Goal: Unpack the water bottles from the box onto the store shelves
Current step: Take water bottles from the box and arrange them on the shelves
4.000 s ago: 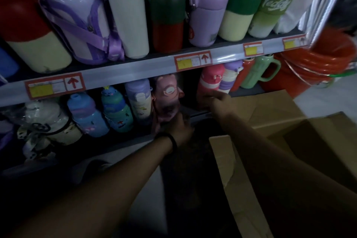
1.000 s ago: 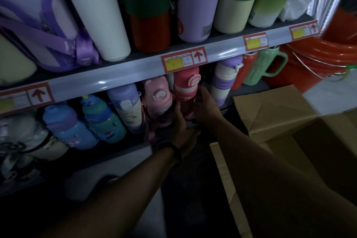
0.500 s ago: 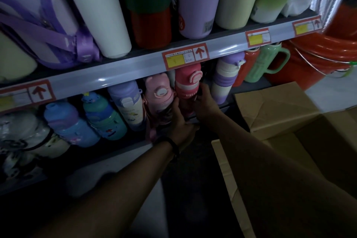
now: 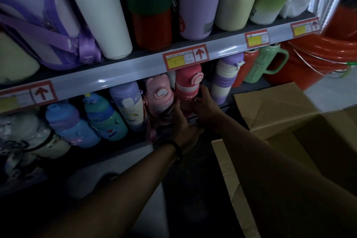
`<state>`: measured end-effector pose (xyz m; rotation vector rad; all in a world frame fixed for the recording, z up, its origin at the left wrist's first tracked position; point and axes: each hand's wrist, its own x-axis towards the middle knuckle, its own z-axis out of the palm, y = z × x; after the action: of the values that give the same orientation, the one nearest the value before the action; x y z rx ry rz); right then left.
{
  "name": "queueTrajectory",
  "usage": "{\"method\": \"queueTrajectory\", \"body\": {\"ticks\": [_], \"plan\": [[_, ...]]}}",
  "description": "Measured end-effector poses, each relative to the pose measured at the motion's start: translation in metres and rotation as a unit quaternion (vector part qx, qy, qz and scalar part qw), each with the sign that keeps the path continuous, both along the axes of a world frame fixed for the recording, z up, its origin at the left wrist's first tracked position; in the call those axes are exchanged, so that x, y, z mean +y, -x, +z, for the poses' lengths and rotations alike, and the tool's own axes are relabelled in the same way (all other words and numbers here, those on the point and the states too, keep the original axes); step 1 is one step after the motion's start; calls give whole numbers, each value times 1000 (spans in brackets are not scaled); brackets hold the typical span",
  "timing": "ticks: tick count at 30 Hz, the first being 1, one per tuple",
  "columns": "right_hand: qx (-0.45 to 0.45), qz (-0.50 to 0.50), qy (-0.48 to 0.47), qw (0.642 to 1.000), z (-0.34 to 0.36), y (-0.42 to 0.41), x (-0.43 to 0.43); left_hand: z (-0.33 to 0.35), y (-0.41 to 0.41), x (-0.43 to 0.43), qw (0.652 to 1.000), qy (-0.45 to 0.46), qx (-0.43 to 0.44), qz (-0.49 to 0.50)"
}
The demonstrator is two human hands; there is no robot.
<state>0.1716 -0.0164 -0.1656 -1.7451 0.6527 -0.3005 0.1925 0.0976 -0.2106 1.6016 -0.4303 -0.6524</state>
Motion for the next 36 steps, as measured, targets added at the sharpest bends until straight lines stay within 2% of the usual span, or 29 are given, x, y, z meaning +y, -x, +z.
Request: {"method": "queueTrajectory", "body": {"ticks": [3,6,10,14,16,22,29,36], "plan": [[-23,-14,-11,1000,-1,4,-3,-15,0,-3,999,-18,-16,22],[-12,-75,-19,997,-7,13,-10,-34,1,-9,998,-54,18,31],[18,-174,8,985,-22,31,-42,0,14,-14,992,-100,70,-16],[8,-275,4,961,-4,47,-51,17,16,-29,990,-118,37,-63],[-4,-299,1,954,2,50,-59,32,20,-38,992,-94,29,-74],[-63,-260,-2,964,3,31,-88,60,21,-69,997,-41,9,-70],[-124,-216,-34,968,-16,31,-97,40,7,-97,993,-31,-66,-95],[-93,-222,-28,970,-3,42,-99,65,15,-99,989,-41,-78,-117]]}}
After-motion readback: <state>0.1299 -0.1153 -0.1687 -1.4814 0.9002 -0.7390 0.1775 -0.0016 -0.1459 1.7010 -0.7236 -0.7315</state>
